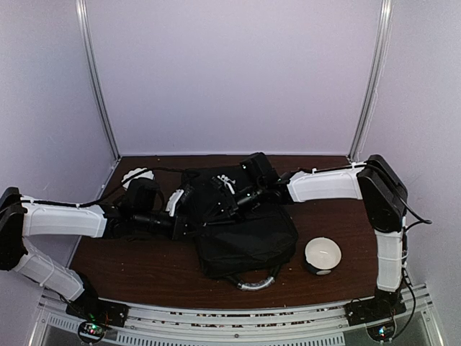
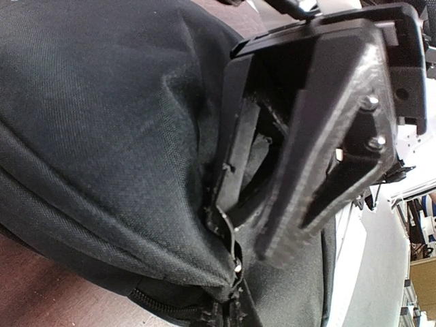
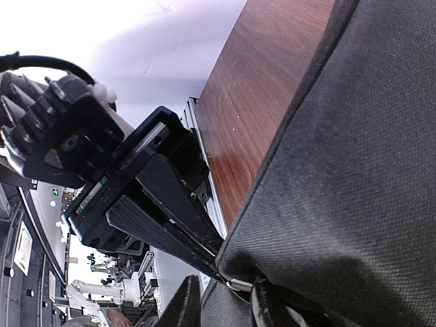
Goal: Pack the student bag
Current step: Pick up the lower front pocket of the student bag, then zip the lower front pocket of the student bag.
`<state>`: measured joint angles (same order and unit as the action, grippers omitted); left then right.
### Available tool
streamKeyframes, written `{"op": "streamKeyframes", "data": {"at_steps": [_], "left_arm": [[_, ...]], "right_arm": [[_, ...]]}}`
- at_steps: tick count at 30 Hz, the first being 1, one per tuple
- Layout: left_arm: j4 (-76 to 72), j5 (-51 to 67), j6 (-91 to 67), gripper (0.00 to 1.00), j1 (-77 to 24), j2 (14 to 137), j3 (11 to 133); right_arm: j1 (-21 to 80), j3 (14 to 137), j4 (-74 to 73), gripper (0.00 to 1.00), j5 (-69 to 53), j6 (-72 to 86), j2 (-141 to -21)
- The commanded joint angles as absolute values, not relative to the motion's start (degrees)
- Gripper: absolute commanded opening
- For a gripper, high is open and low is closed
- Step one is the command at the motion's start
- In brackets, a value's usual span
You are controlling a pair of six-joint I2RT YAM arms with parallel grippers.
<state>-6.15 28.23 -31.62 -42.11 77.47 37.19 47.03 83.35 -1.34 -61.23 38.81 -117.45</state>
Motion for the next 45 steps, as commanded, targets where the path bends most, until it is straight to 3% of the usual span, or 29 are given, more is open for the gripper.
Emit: {"op": "streamKeyframes", "data": {"at_steps": [1, 8, 14, 25, 32, 45], "left_arm": [[-12.6, 30.8, -30.7, 0.0, -43.1, 76.7, 39.0], [-13.2, 30.7, -31.0, 0.0, -43.2, 76.5, 38.5], [-13.2, 31.0, -31.2, 0.0, -43.2, 75.9, 38.5], [-13.2, 30.6, -31.1, 0.0, -43.3, 75.9, 38.4], [-12.7, 29.9, -30.9, 0.0, -43.4, 75.7, 37.8], [-8.7, 25.6, -29.4, 0.0, -43.3, 74.8, 37.7]], "right_arm": [[47.6, 84.6, -3.5, 0.23, -58.4, 37.0, -119.0], [47.6, 85.3, -4.8, 0.19, -57.4, 37.3, -120.2], [47.6, 88.7, -8.5, 0.32, -55.2, 37.4, -122.1], [47.7, 89.0, -8.4, 0.09, -54.9, 38.8, -122.6], [45.7, 85.5, -8.0, 0.0, -53.2, 38.3, -118.3], [39.7, 76.9, -8.8, 0.0, -48.9, 35.5, -111.1]]}}
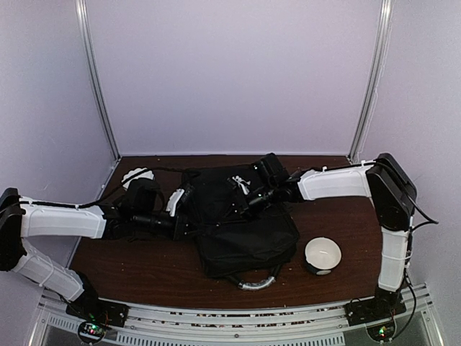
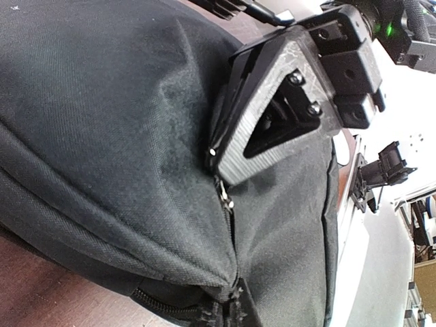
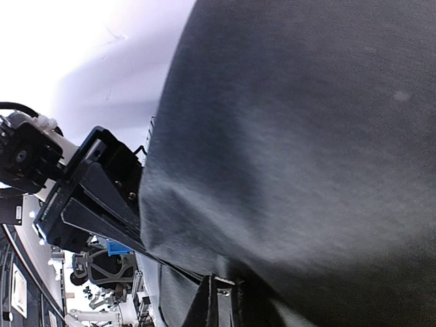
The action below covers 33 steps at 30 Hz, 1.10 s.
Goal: Pack the student bag
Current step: Zip the lower front pocket of the student bag.
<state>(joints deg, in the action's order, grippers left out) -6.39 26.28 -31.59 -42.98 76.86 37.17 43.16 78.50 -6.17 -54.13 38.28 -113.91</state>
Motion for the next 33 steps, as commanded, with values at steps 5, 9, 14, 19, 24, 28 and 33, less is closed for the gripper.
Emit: {"op": "streamKeyframes", "data": {"at_steps": [5, 9, 14, 19, 24, 28, 33], "left_arm": [[-6.4, 23.9, -28.8, 0.0, -43.2, 74.4, 37.8], [-5.9, 23.0, -28.4, 0.0, -43.3, 74.8, 37.8], [-5.6, 22.2, -28.2, 0.0, -43.1, 75.5, 38.4], [-5.1, 22.1, -27.8, 0.0, -42.8, 76.4, 39.1], [-5.2, 22.1, -27.6, 0.0, -42.8, 77.0, 39.6], [-5.9, 22.7, -27.5, 0.0, -42.8, 78.1, 40.0], [-7.8, 23.3, -28.1, 0.0, -42.8, 78.8, 40.3]], "right_arm": [[35.2, 75.1, -15.2, 0.0, -46.2, 29.2, -108.2], [30.6, 73.9, -19.4, 0.0, -44.3, 24.7, -105.8], [25.7, 72.2, -23.1, 0.0, -43.4, 21.5, -104.0], [22.6, 70.3, -24.2, 0.0, -43.0, 20.1, -102.8], [24.3, 71.8, -25.0, 0.01, -48.7, 16.1, -101.4], [27.5, 73.7, -26.7, 0.14, -52.5, 13.2, -102.1], [32.4, 75.6, -29.4, 0.24, -50.4, 10.9, -104.7]]}}
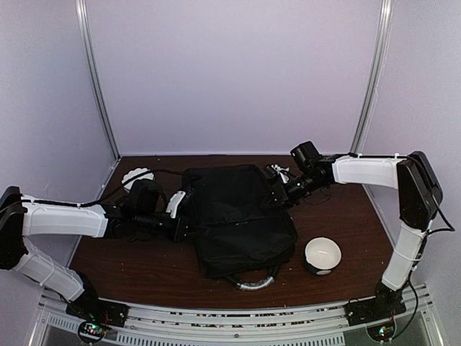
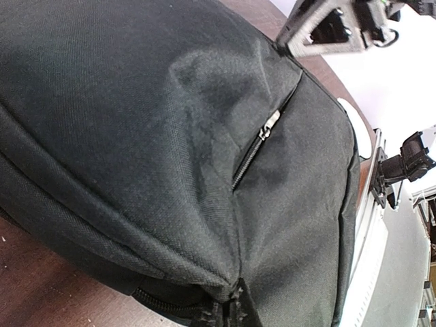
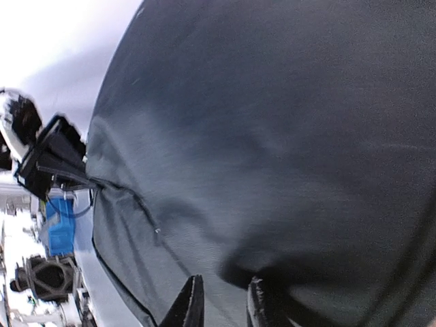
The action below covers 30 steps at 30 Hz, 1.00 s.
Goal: Pack the student bag
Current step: Zip the lower front pocket of the student bag, then pick up the lower front pocket of the student bag.
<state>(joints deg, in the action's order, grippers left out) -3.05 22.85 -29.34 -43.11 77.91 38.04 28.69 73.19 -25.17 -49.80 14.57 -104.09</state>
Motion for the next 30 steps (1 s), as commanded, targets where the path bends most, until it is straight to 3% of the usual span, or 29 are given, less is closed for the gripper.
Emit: {"op": "streamKeyframes", "data": {"at_steps": [1, 11, 17, 24, 30], "left_arm": [[-8.1, 23.3, -28.2, 0.0, -42.8, 78.9, 40.3], [-11.1, 22.3, -30.0, 0.0, -42.8, 83.3, 38.3], [-10.3, 21.1, -30.3, 0.0, -42.9, 89.9, 38.3], [-13.2, 22.3, -30.9, 0.0, -42.9, 92.0, 37.8], [-13.0, 22.7, -30.8, 0.0, -42.9, 91.8, 38.0]], "right_arm": [[33.3, 76.4, -30.6, 0.25, -49.4, 10.0, -105.6], [39.5, 79.3, -38.0, 0.34, -40.7, 5.9, -111.2], [40.6, 79.1, -40.3, 0.53, -36.1, 4.6, -111.4], [41.5, 80.1, -40.5, 0.58, -34.5, 6.5, -113.9], [43.8, 82.6, -43.3, 0.69, -23.4, 5.0, -113.3]]}}
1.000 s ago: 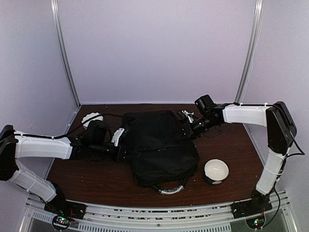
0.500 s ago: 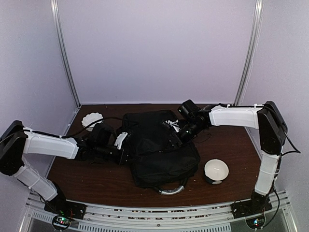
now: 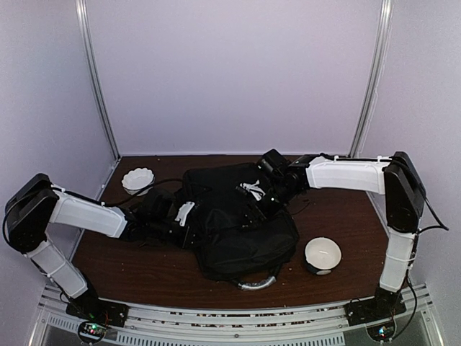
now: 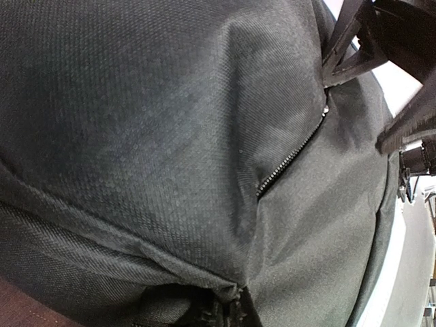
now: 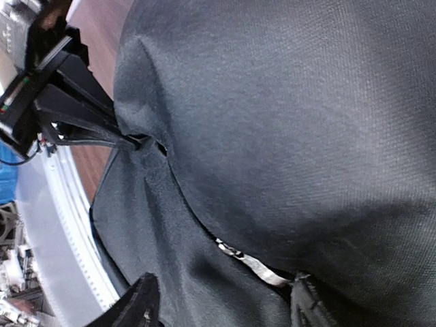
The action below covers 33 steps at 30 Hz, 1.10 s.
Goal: Pack the student bag
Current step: Pick up the lower front pocket of the student bag.
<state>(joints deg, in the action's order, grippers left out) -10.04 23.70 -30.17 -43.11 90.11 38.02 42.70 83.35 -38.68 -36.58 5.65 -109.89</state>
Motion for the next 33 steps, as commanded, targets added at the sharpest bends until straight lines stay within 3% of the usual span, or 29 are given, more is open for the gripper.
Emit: {"op": "streamKeyframes", "data": {"at_steps": [1, 3, 4, 5, 14, 16, 19, 27, 33], "left_arm": [[-12.9, 22.8, -30.8, 0.0, -42.8, 91.6, 38.1], [-12.8, 22.8, -30.7, 0.0, -42.8, 91.3, 38.3], [-12.7, 22.7, -30.6, 0.0, -42.8, 91.1, 38.4], [-12.7, 22.7, -30.5, 0.0, -42.9, 91.0, 38.5], [-9.6, 21.7, -29.5, 0.0, -42.9, 88.5, 39.7], [-9.7, 20.9, -29.5, 0.0, -42.9, 87.7, 39.7], [-10.3, 20.7, -29.5, 0.0, -42.9, 87.6, 40.2], [-11.5, 22.0, -30.2, 0.0, -42.9, 87.2, 39.8], [-11.7, 22.0, -30.2, 0.0, -42.9, 86.6, 39.3]], "right_arm": [[43.8, 83.0, -43.6, 0.75, -22.4, 4.8, -113.4], [43.8, 83.3, -43.6, 0.84, -21.7, 4.6, -113.8], [43.9, 83.2, -43.2, 0.95, -21.7, 4.8, -113.9], [44.0, 83.2, -42.8, 0.99, -21.8, 5.1, -114.0], [44.8, 77.5, -43.8, 1.0, -24.2, 5.2, -105.6], [44.9, 75.8, -44.6, 0.96, -27.4, 4.4, -104.6], [44.8, 74.4, -43.3, 0.8, -28.8, 5.4, -106.0], [42.6, 81.3, -38.6, 0.77, -36.8, 7.0, -115.1], [41.9, 77.4, -27.8, 0.62, -43.1, 10.2, -110.6]]}}
